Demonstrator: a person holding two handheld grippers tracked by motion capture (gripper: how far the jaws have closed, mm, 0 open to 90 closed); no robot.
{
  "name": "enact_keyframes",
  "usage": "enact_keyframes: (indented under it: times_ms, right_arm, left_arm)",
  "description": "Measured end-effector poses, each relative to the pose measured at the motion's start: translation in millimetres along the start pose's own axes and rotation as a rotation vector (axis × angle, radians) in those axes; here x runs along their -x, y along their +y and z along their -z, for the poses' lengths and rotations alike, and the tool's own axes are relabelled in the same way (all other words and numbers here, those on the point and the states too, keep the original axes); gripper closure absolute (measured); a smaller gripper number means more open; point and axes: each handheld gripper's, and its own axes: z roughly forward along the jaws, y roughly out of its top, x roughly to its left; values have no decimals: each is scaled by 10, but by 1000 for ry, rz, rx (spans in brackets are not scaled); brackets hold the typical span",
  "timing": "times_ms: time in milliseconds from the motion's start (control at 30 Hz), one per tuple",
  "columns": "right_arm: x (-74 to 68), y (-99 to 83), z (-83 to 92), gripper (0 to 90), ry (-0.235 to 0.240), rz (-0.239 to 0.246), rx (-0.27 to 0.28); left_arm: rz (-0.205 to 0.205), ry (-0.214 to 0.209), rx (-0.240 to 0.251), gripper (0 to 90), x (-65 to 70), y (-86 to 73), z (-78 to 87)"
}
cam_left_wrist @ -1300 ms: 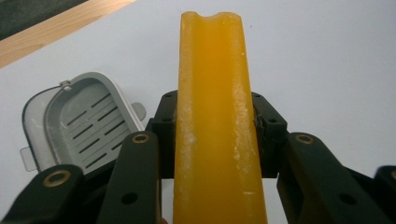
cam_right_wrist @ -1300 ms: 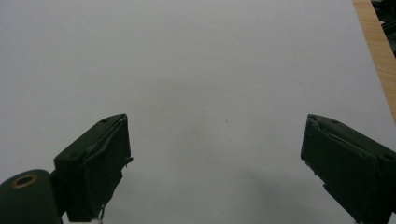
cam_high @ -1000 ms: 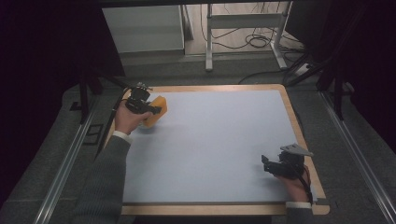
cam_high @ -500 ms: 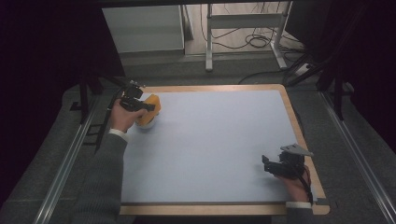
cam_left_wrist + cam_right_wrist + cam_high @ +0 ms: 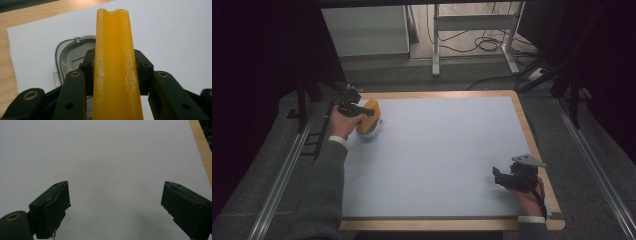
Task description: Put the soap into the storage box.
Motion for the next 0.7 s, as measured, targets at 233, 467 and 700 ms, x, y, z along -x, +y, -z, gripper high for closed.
enact_keyframes:
  times_ms: [233,467,700]
  right_arm:
    - [6,2,9,84,-3,-5,1]
    - [14,-2,10,84,-3,-4,0]
    - [15,-4,4,84,-4,-2,-1]
  left_arm:
    - [40,12,5,608,-71,18,-50]
    - [54,34,-1,608,-113,17,-132]
    - [88,41,8,608,-139,20,-206]
